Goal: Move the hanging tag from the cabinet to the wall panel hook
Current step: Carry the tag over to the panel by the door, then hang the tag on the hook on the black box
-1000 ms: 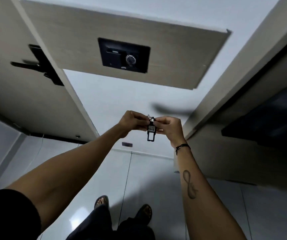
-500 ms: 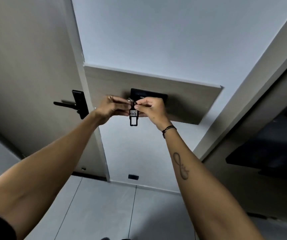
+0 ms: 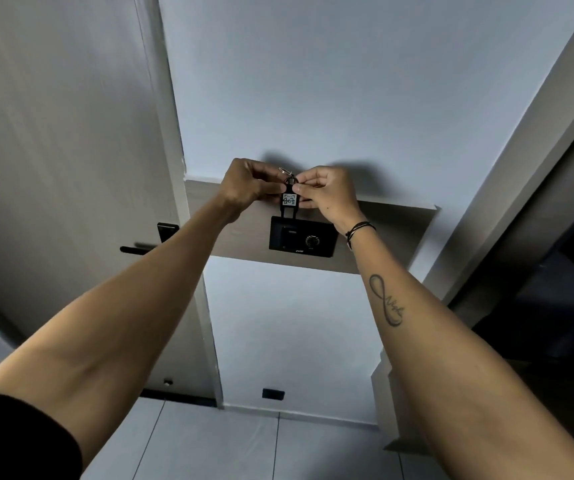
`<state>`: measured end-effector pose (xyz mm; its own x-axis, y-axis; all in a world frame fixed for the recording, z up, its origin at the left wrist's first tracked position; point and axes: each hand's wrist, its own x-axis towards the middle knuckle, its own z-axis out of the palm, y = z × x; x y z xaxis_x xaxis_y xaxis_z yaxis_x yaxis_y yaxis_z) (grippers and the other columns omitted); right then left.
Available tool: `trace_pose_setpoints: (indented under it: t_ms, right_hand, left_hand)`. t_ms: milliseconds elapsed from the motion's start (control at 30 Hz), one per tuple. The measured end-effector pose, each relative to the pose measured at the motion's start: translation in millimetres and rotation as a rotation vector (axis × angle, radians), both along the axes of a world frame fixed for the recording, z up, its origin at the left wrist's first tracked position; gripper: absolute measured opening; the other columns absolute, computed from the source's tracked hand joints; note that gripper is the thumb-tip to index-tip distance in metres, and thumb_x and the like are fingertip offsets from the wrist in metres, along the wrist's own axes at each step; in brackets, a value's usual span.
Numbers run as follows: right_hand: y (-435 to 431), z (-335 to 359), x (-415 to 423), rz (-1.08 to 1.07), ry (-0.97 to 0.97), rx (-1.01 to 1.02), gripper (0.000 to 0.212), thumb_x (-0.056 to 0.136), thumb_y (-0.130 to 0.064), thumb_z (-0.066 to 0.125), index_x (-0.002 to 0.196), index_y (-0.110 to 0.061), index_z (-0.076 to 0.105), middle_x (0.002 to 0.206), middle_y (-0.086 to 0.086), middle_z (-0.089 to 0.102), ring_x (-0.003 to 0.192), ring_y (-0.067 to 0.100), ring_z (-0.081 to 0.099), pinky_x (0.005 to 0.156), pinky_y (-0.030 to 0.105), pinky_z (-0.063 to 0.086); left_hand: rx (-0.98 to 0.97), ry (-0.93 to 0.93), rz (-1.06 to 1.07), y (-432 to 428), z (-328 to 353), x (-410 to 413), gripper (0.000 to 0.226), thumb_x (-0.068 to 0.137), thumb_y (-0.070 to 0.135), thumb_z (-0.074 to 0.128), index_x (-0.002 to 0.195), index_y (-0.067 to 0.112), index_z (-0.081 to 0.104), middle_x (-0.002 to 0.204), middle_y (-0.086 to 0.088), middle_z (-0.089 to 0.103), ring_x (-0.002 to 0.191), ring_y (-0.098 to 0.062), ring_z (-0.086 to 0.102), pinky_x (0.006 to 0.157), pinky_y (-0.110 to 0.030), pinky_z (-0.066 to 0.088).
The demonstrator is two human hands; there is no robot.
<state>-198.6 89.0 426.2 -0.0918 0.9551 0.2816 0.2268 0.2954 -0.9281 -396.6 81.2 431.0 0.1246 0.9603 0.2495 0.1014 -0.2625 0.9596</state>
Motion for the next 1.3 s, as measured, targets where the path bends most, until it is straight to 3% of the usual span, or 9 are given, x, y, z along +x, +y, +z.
trace_pose_setpoints:
  t_ms: [333, 467, 533, 633, 767, 833, 933, 1133, 1300]
  right_hand:
    - [6, -3, 3, -0.031, -0.032, 0.004, 0.018, 0.089, 0.002, 0.079, 0.106, 0.004, 0.074, 0.091, 0.011, 0.073, 0.069, 0.015, 0.069, 0.065, 0.024, 0.065]
    - [8, -13, 4, -0.046, -0.069, 0.029, 0.014, 0.087, 0.003, 0.08, 0.099, -0.001, 0.076, 0.086, 0.009, 0.073, 0.073, 0.015, 0.071, 0.069, 0.028, 0.067]
    - [8, -17, 4, -0.056, -0.092, 0.046, 0.015, 0.085, 0.004, 0.081, 0.094, -0.007, 0.076, 0.08, 0.004, 0.073, 0.069, 0.011, 0.071, 0.069, 0.029, 0.067]
    - [8, -24, 4, -0.088, -0.117, 0.063, 0.02, 0.083, 0.005, 0.083, 0.088, -0.012, 0.074, 0.075, 0.0, 0.072, 0.067, 0.013, 0.071, 0.076, 0.04, 0.069]
    - [8, -29, 5, -0.132, -0.144, 0.084, 0.025, 0.082, 0.002, 0.085, 0.083, -0.021, 0.073, 0.074, -0.004, 0.073, 0.064, 0.013, 0.071, 0.076, 0.045, 0.07]
    - [7, -32, 7, -0.145, -0.168, 0.095, 0.028, 0.082, 0.0, 0.085, 0.08, -0.025, 0.073, 0.073, -0.004, 0.073, 0.064, 0.018, 0.073, 0.074, 0.047, 0.07]
    - [5, -37, 9, -0.128, -0.215, 0.113, 0.02, 0.083, -0.001, 0.083, 0.084, -0.018, 0.074, 0.077, -0.001, 0.074, 0.069, 0.029, 0.077, 0.071, 0.052, 0.069]
    - [6, -41, 8, -0.149, -0.191, 0.098, 0.016, 0.082, 0.0, 0.084, 0.089, -0.011, 0.076, 0.075, -0.002, 0.072, 0.065, 0.019, 0.072, 0.073, 0.052, 0.069]
    - [7, -46, 5, -0.155, -0.233, 0.091, 0.013, 0.082, -0.003, 0.085, 0.092, -0.007, 0.079, 0.076, 0.002, 0.075, 0.071, 0.03, 0.078, 0.077, 0.053, 0.068]
  left_hand:
    - [0.008, 0.023, 0.007, 13, -5, 5, 0.024, 0.081, -0.014, 0.08, 0.083, 0.01, 0.079, 0.07, 0.006, 0.08, 0.065, -0.009, 0.075, 0.067, -0.025, 0.066]
    - [0.002, 0.031, 0.024, 15, -15, 5, 0.023, 0.08, -0.014, 0.081, 0.082, 0.009, 0.079, 0.067, 0.004, 0.079, 0.062, -0.01, 0.074, 0.066, -0.023, 0.065]
    - [-0.002, 0.034, 0.042, 18, -20, 5, 0.016, 0.079, -0.012, 0.083, 0.088, 0.001, 0.08, 0.071, -0.003, 0.078, 0.063, -0.012, 0.074, 0.067, -0.024, 0.066]
    - [0.006, 0.057, 0.064, 20, -24, 6, 0.022, 0.078, -0.011, 0.085, 0.098, -0.009, 0.078, 0.079, -0.011, 0.076, 0.066, -0.014, 0.074, 0.069, -0.025, 0.065]
    - [0.009, 0.039, 0.062, 19, -28, 9, 0.019, 0.078, -0.01, 0.085, 0.082, 0.007, 0.079, 0.075, -0.006, 0.077, 0.066, -0.016, 0.074, 0.069, -0.029, 0.068]
    - [0.007, 0.029, 0.065, 18, -33, 11, 0.018, 0.079, -0.01, 0.084, 0.082, 0.007, 0.079, 0.074, -0.006, 0.077, 0.064, -0.016, 0.073, 0.067, -0.029, 0.068]
    - [0.017, 0.058, 0.067, 17, -40, 14, 0.016, 0.08, -0.011, 0.083, 0.095, -0.009, 0.076, 0.082, -0.017, 0.073, 0.067, -0.02, 0.07, 0.066, -0.027, 0.067]
    - [0.027, 0.063, 0.075, 18, -42, 15, 0.016, 0.079, -0.012, 0.083, 0.09, -0.002, 0.077, 0.079, -0.01, 0.075, 0.07, -0.021, 0.071, 0.07, -0.029, 0.067]
    - [0.023, 0.112, 0.102, 20, -50, 13, 0.015, 0.08, -0.009, 0.084, 0.093, -0.008, 0.077, 0.088, -0.022, 0.076, 0.073, -0.027, 0.072, 0.074, -0.035, 0.068]
